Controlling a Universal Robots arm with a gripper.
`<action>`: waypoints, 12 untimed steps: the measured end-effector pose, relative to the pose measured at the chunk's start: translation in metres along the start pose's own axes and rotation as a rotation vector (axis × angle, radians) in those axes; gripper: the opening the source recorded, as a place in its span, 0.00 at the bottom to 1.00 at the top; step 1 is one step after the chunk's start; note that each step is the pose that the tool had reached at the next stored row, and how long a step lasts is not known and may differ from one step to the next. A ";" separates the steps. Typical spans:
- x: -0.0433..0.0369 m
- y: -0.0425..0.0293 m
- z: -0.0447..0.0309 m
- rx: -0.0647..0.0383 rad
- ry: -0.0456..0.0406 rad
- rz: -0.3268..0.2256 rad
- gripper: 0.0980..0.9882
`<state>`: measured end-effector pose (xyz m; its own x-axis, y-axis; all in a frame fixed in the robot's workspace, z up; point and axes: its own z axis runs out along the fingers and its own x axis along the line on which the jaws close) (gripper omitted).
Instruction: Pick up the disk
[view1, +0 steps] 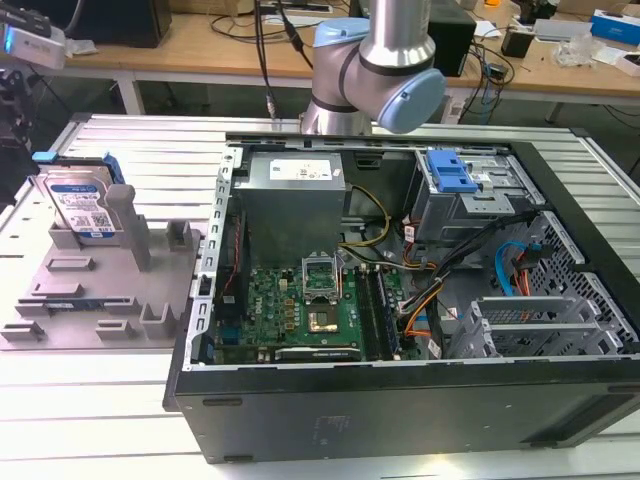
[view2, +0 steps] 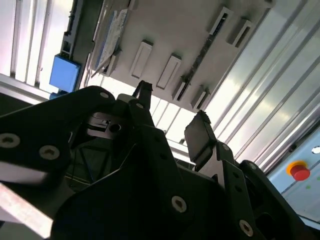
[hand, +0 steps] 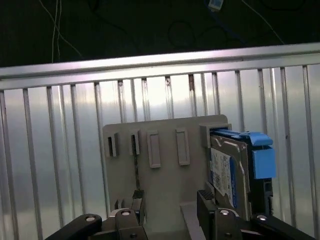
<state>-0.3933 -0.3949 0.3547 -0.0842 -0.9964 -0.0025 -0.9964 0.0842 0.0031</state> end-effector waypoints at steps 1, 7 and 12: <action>-0.0039 0.0003 0.0002 0.000 0.0004 0.000 0.50; -0.0573 0.0048 0.0016 0.000 0.0018 -0.003 0.50; -0.0682 0.0108 0.0039 0.000 0.0019 -0.026 0.50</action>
<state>-0.3983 -0.3261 0.3511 -0.0583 -0.9983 -0.0007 -0.9983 0.0583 0.0029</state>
